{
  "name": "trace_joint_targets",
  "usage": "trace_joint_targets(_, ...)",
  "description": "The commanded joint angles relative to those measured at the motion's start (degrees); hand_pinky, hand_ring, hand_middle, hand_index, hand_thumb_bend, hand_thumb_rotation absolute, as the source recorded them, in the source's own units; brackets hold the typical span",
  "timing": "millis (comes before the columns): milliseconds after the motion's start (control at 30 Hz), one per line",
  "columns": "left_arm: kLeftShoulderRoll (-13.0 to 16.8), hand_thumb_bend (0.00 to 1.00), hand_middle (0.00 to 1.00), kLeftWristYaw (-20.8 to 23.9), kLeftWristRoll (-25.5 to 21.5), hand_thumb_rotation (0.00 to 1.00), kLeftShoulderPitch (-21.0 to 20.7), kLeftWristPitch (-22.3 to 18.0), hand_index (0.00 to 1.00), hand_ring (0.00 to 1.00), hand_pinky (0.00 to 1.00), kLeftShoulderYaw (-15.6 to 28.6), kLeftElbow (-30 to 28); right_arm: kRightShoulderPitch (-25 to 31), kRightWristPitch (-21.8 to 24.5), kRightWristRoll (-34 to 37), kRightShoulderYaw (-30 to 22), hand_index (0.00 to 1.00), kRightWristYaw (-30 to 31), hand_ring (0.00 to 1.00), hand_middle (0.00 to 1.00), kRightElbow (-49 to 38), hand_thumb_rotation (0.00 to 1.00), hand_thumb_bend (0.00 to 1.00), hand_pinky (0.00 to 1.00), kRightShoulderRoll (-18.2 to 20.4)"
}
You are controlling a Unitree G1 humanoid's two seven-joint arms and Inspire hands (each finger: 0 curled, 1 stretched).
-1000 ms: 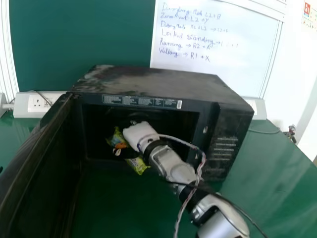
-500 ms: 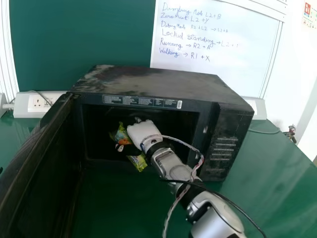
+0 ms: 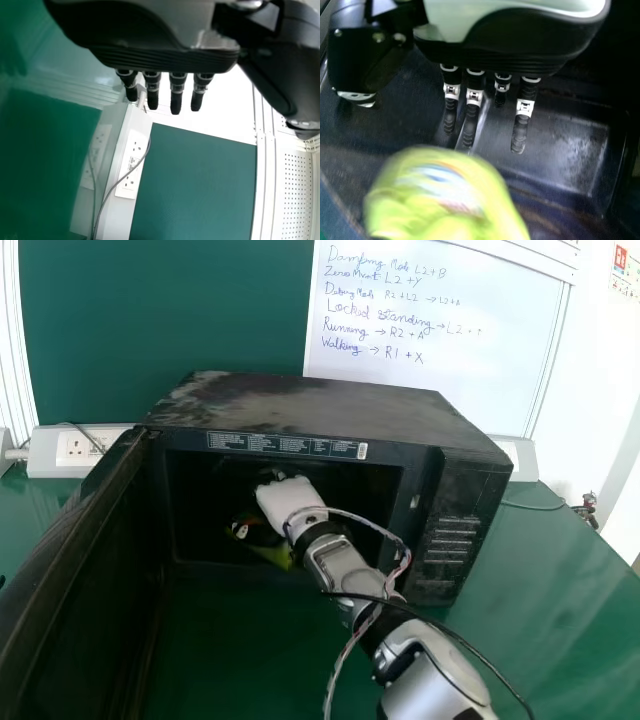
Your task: Put biscuit inside oven
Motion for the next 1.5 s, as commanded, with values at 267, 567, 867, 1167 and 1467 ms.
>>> trace_joint_targets(267, -0.30, 0.91, 0.90, -0.05, -0.32, 0.78, 0.13, 0.39, 0.95, 0.89, 0.84, -0.55, -0.68, -2.26, 1.39, 1.00, 0.07, 0.69, -1.23, 0.49, 0.49, 1.93, 0.00, 0.56, 0.43, 0.59)
trace_joint_targets(567, -0.32, 0.90, 0.90, -0.45, -0.68, 0.78, 0.20, 0.15, 0.95, 0.90, 0.84, -0.48, -0.57, -4.01, 3.15, 2.34, -0.89, 0.70, -0.47, 0.54, 0.49, 3.05, 0.00, 0.55, 0.45, 1.32)
trace_joint_targets(867, -0.53, 0.91, 0.90, 0.27, 0.06, 0.79, 0.23, 0.25, 0.95, 0.89, 0.84, -0.87, -0.92, -5.66, 3.50, 1.99, 0.03, 0.73, -0.62, 0.52, 0.49, 3.60, 0.00, 0.56, 0.44, 1.35)
trace_joint_targets(1167, -0.27, 0.91, 0.90, 0.54, 0.09, 0.79, 0.17, 0.42, 0.95, 0.89, 0.84, -1.08, -1.06, -4.34, 2.44, 4.13, -1.29, 0.73, -0.01, 0.54, 0.49, 2.22, 0.00, 0.56, 0.43, 0.96)
trace_joint_targets(1467, 0.07, 0.89, 0.90, 0.18, 0.06, 0.80, 0.12, 0.19, 0.95, 0.90, 0.84, -0.99, -0.40, -2.65, 1.39, 4.93, -1.95, 0.67, -1.01, 0.49, 0.49, -0.26, 0.00, 0.55, 0.42, -0.21)
